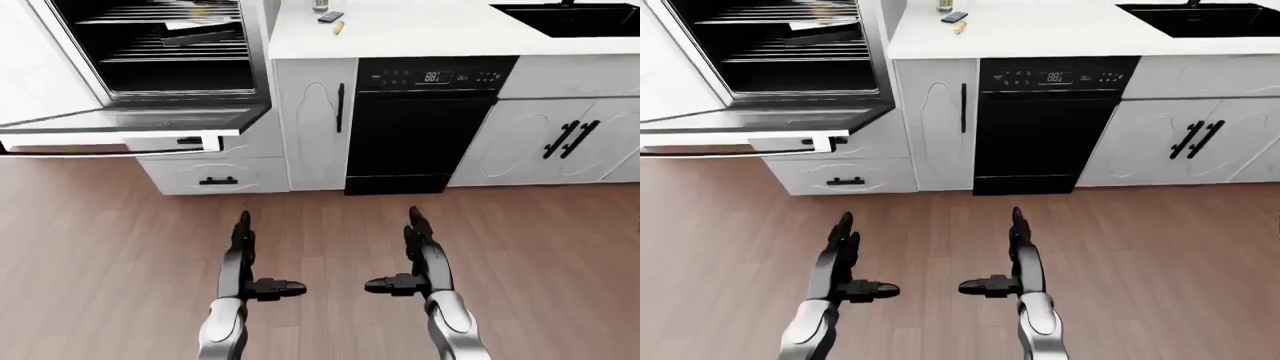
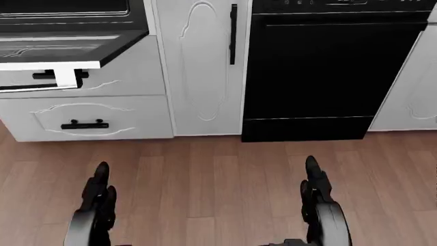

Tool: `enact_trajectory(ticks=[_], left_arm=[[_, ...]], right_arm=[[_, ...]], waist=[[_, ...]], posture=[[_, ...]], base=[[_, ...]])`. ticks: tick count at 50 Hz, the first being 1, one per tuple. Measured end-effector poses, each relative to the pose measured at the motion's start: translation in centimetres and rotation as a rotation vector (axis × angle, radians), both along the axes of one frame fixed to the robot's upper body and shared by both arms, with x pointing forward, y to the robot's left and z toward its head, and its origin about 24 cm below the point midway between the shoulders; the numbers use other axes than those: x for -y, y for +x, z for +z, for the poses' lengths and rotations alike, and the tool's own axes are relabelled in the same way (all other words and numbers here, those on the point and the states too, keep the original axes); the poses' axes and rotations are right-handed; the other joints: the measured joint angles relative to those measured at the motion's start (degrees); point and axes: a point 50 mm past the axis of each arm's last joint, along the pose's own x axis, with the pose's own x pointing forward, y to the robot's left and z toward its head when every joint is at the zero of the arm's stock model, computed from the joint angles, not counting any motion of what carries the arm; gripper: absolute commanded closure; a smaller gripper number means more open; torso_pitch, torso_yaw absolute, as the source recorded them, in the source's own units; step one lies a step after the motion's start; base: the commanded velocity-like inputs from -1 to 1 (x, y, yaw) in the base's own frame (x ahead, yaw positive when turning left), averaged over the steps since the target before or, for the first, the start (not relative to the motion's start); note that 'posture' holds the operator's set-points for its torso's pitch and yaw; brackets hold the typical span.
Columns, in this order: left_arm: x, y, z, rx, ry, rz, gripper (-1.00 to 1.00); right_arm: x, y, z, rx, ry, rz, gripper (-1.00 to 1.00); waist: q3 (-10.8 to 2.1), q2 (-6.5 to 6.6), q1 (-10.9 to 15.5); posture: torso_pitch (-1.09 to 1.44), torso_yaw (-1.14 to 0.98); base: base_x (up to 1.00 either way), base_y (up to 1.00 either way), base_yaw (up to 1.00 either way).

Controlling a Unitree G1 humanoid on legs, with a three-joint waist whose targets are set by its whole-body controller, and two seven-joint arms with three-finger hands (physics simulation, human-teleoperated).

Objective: Close the oven door.

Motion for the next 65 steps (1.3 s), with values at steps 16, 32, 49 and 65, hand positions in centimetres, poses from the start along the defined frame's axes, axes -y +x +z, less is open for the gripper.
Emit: enact_trajectory(ticks=[16, 32, 49, 65], left_arm=[[-6.1, -0.2, 2.7, 0.137, 0.036, 0.080, -1.00], [-8.4, -3.3, -6.2, 0.018, 0.003, 0.078, -1.00], [-8.2, -6.9, -10.2, -0.088, -0.054, 0.151, -1.00], [-7.0, -8.4, -11.5, -0.171, -0.044, 0.137, -1.00]], right_arm=[[3.2, 1.2, 2.3, 0.152, -0.085, -0.054, -1.00], [7.4, -1.5, -6.9, -0.062, -0.102, -0.111, -1.00], [8.9, -4.7, -9.8, -0.163, -0.071, -0.182, -1.00], [9.2, -6.2, -10.6, -0.217, -0.099, -0.194, -1.00]], waist=[[-3.79, 0.35, 0.4], [-3.10, 0.04, 0.2], [-3.02, -0.46, 0.0], [-2.86, -1.38, -0.6]], posture=[[0.00, 0.00], [0.00, 0.00], [0.00, 0.00], [0.00, 0.00]], base=[[0.00, 0.00, 0.00], [0.00, 0.00, 0.00], [0.00, 0.00, 0.00], [0.00, 0.21, 0.00]])
